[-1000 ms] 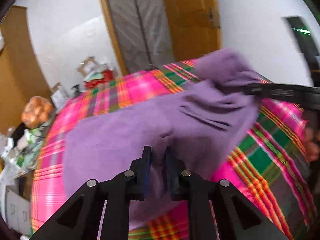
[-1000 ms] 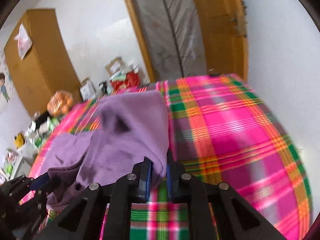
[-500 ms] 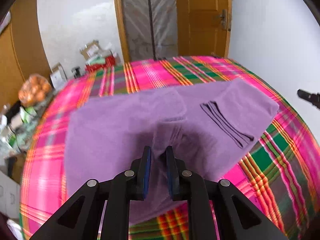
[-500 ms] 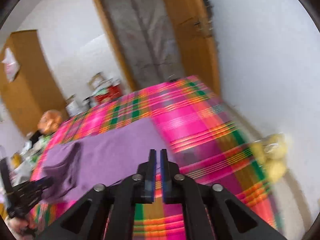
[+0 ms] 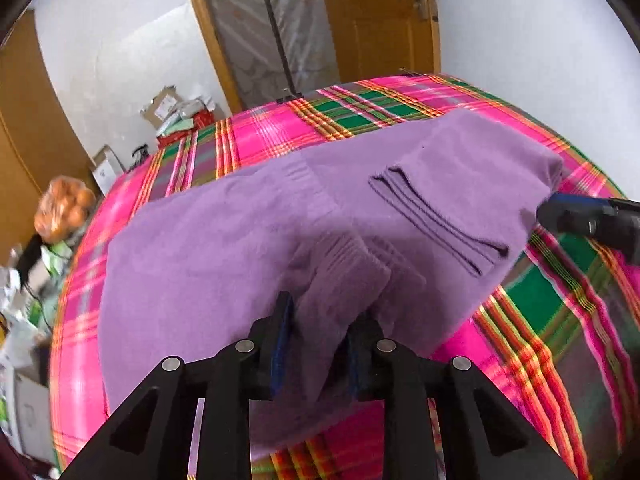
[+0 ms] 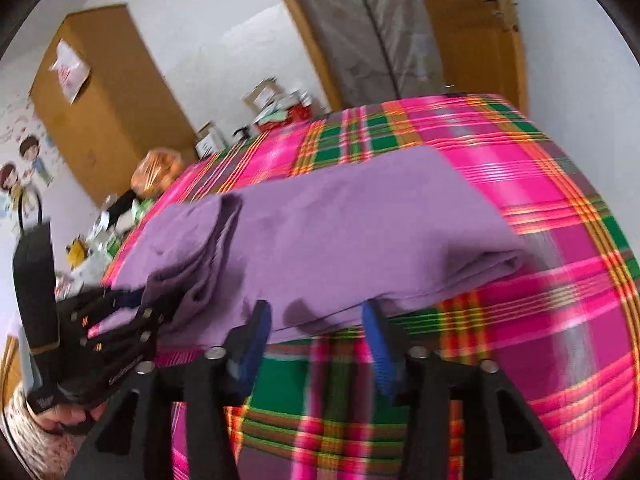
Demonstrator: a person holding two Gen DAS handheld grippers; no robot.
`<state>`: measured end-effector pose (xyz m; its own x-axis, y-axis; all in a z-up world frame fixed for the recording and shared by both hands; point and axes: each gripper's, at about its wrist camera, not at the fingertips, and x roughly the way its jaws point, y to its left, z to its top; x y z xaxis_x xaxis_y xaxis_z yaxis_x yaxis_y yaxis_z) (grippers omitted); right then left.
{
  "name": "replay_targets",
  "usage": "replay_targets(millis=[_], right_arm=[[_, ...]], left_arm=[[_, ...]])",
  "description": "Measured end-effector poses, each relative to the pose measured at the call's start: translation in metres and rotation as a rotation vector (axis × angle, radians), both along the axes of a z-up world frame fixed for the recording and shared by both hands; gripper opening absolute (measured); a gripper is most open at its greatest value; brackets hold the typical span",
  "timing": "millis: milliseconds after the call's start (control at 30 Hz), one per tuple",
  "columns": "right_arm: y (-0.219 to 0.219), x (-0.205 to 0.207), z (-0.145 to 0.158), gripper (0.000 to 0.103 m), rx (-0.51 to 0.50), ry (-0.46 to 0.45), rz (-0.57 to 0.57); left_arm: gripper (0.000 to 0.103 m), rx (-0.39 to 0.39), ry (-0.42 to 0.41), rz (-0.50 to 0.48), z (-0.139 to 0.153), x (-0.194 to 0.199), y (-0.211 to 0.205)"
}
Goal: Fold clothes
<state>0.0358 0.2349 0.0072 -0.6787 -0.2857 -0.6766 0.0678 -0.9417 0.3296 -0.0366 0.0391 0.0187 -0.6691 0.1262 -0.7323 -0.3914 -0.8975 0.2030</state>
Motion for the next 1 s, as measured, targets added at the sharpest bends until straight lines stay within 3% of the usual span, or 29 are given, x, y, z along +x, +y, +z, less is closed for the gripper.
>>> replay_targets(millis=[133,233,400,633,733,1000], right_arm=[[-0.018,-0.007,-0.003,0.055,0.013,-0.012,0.04],[-0.023,-0.009,-0.006,0.055,0.015,-0.02,0.039],[-0.033,-0.008,-0.006,0.056,0.025,-0.021,0.04],[-0.056,-0.01,-0.003,0.056,0.038,-0.021,0.076],[-0.068,-0.009,-0.002,0.056,0.046,-0.021,0.104],[-0.079,-0.008,-0.001,0.056,0.07,-0.029,0.09]], left_arm=[[0.012,0.057,0.012,-0.01,0.013,-0.006,-0.013],[0.009,0.088,0.085,0.026,0.031,-0.002,-0.035],[0.008,0.1,0.228,0.131,0.07,0.009,-0.096],[0.008,0.127,0.299,0.313,0.093,0.019,-0.185],[0.008,0.146,0.298,0.393,0.09,0.021,-0.223],[0.008,0.19,0.208,0.594,0.047,0.024,-0.302]])
